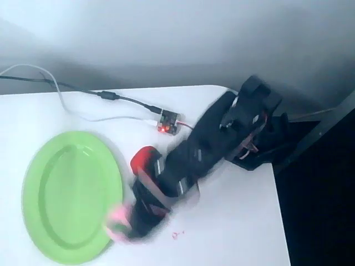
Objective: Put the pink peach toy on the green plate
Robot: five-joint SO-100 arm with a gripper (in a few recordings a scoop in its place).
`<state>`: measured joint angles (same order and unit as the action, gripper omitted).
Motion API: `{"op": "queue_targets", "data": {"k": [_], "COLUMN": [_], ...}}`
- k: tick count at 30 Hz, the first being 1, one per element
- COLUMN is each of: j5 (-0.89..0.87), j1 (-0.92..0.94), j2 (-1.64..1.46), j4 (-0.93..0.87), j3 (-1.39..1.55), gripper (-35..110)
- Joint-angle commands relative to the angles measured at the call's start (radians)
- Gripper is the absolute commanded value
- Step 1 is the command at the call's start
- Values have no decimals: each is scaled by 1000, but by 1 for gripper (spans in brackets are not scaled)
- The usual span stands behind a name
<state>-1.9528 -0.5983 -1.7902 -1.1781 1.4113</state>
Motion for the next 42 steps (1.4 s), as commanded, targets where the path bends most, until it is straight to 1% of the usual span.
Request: {"op": "queue_targets", "data": {"k": [1,4,7,10,13,17,18,19,20,21,22,26,30,35,37,40,42], "j5": [175,261,304,357,380,379,379,371,357,353,334,301,307,342,353,354,351], "j1": [156,298,364,365,342,318,316,316,316,318,322,333,334,360,367,365,364], "j2": [-123,-52,109,319,505,595,603,609,614,615,615,612,597,437,359,229,121], "j4": [75,75,80,164,166,166,163,164,164,164,166,167,167,163,161,160,160], "j3": [9,21,17,-23,-152,-198,-198,-198,-201,-201,-202,-230,-249,-265,-264,-265,-249], "gripper": [0,0,0,0,0,0,3,14,25,33,37,46,49,63,65,61,48]}}
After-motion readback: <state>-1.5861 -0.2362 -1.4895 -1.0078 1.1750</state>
